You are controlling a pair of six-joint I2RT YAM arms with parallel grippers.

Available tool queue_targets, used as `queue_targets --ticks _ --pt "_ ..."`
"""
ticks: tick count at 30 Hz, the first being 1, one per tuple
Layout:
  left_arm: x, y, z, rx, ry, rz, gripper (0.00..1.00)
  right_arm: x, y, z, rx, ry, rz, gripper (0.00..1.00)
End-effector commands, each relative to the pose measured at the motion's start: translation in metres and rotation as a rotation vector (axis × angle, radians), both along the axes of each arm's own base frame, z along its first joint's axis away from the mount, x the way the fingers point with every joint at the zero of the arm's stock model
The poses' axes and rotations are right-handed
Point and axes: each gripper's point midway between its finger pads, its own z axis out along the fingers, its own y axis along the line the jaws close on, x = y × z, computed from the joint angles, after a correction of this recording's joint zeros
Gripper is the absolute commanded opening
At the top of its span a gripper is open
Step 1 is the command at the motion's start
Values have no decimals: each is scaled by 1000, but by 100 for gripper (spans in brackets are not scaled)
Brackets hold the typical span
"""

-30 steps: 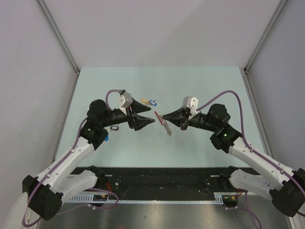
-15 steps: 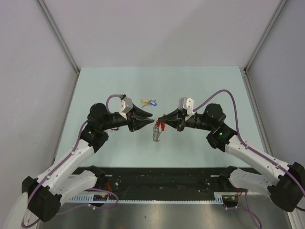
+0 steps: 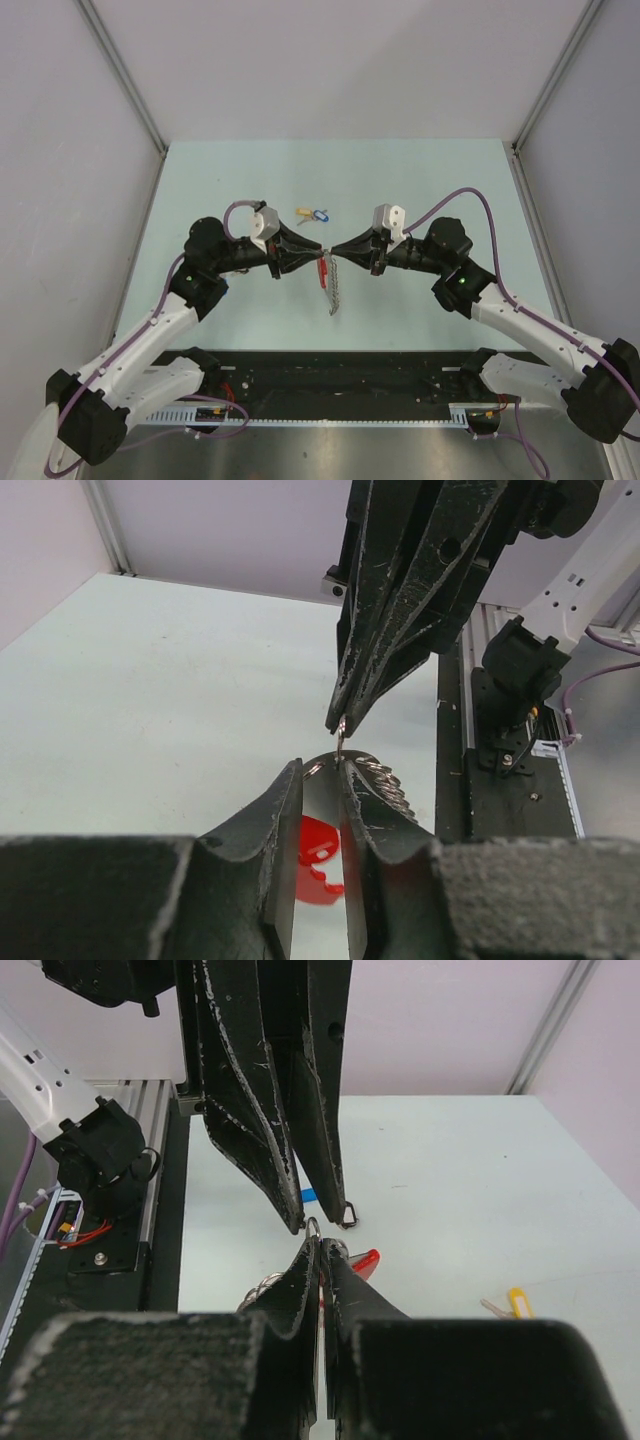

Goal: Put the keys on the keyring

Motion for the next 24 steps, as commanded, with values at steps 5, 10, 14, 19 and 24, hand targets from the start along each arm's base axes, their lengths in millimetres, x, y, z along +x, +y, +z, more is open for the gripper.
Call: queue_targets --ticks 5,10,14,19,24 --pt "-15 -4 4 -5 -49 -81 25 1 -1 18 49 -50 -22 0" --pt "-15 -6 4 -9 -36 -83 24 -2 0 18 50 -51 -13 0" --pt "-7 -5 4 -13 -27 -45 24 -4 2 19 52 -53 -3 0" --pt "-5 -6 3 -12 -20 -35 21 -4 4 19 53 -49 -4 0" --pt "-7 -7 2 -11 -11 -44 12 -3 4 19 56 -51 -11 0"
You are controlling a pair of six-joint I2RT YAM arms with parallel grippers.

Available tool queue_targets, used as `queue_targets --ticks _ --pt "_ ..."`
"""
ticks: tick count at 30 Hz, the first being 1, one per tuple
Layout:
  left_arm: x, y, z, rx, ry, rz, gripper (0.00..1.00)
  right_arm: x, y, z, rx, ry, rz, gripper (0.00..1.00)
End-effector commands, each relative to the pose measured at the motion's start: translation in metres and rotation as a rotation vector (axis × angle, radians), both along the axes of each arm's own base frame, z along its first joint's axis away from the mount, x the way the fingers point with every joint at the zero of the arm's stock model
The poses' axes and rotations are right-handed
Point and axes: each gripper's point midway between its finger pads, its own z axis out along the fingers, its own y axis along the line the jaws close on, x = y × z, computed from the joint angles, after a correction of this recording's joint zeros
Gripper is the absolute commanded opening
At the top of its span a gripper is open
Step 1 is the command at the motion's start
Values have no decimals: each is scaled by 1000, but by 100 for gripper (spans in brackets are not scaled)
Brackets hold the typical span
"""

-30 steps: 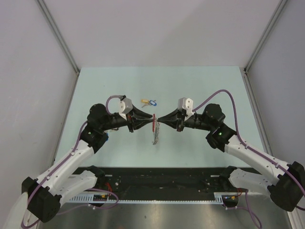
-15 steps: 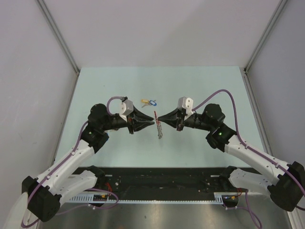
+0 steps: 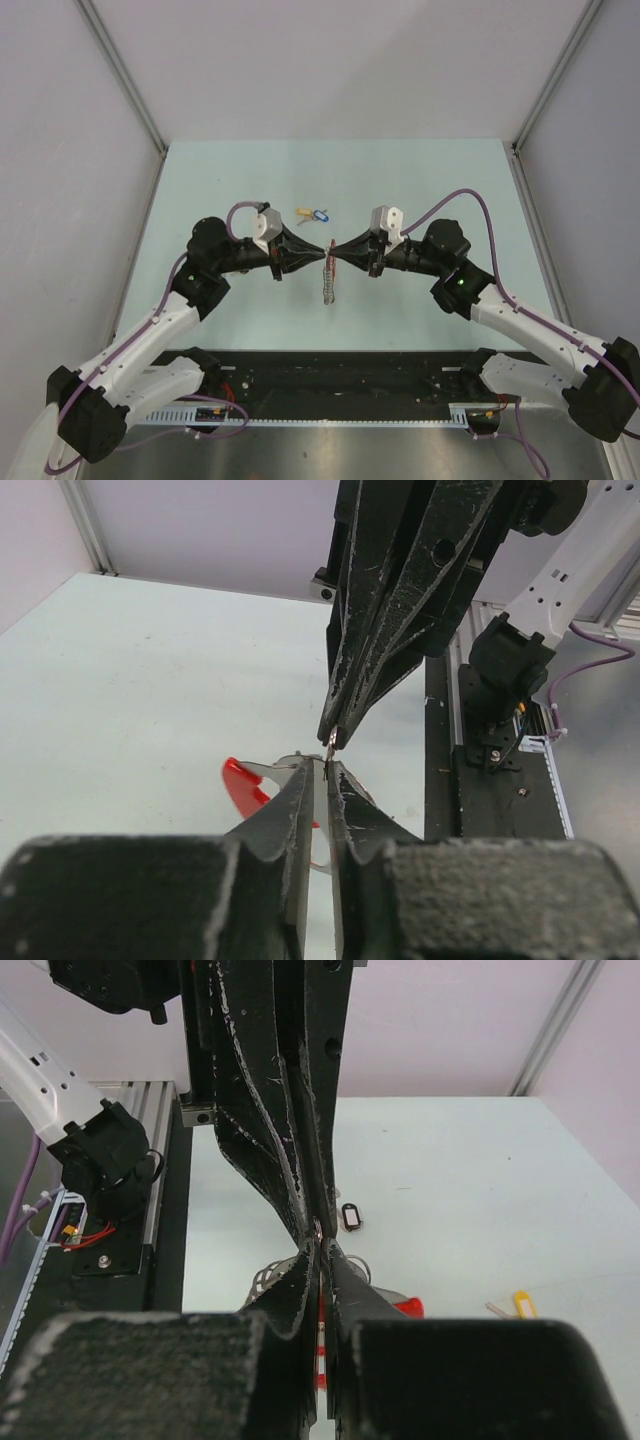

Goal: Put the keys on the keyring

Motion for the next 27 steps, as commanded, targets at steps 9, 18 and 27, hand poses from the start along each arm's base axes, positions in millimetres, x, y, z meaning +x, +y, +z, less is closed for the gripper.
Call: queue_targets --ticks 9,18,27 --pt "9 6 4 36 -13 85 1 4 -5 0 -14 5 -56 11" --pt "16 21 2 143 -20 181 0 13 -18 -11 -80 40 -161 41" --pt "13 24 -11 246 6 175 0 23 2 -15 -185 -33 -135 40"
